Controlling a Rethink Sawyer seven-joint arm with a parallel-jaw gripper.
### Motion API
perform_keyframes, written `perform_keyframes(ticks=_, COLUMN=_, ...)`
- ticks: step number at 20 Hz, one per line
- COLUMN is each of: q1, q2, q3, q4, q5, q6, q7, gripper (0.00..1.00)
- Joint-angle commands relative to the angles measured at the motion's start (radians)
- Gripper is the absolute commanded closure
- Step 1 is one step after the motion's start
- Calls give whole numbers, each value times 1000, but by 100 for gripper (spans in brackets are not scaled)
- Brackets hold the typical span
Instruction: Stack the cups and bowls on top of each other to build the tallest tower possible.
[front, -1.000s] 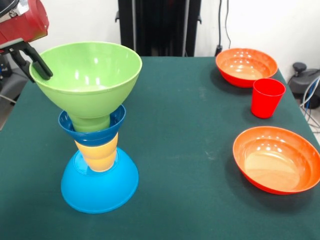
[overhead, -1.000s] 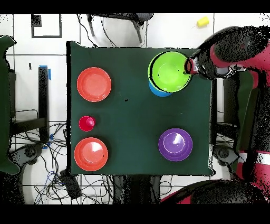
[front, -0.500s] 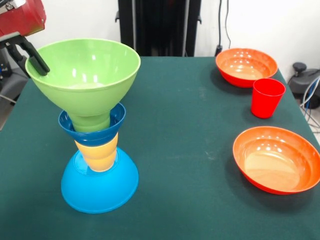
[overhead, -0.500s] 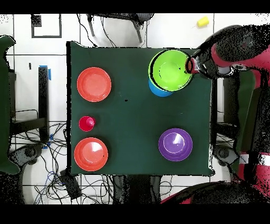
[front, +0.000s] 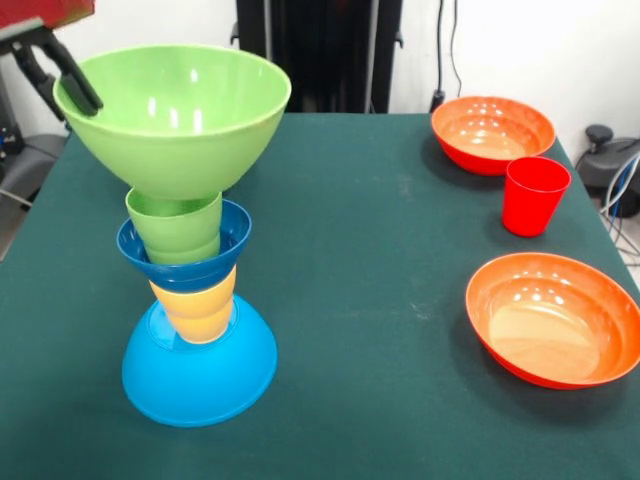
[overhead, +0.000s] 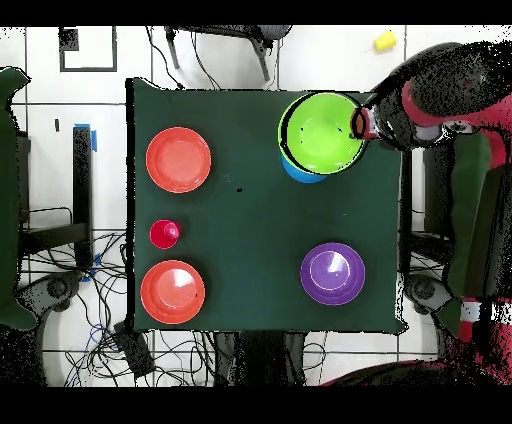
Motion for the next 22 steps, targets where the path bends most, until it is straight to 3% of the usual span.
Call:
perform_keyframes(ticks=1, q1=27, q2=-84, q3=4, q4=117, q5=43, q6=46, q7=-29, gripper=100)
perform_keyframes(ticks=6, q1=37, q2=-150, q3=-4, q4=186, q5=73, q6=18, q7=-6, gripper=100)
perform_keyframes(ticks=16, q1=85, q2=-258, q3=-18, q4=426, q5=87, q6=-214, q7=89, gripper=100)
perform_keyframes(ticks=22, q1=137, q2=-291, q3=-65, q4=498, q5=63, q6=-324, q7=170, gripper=100)
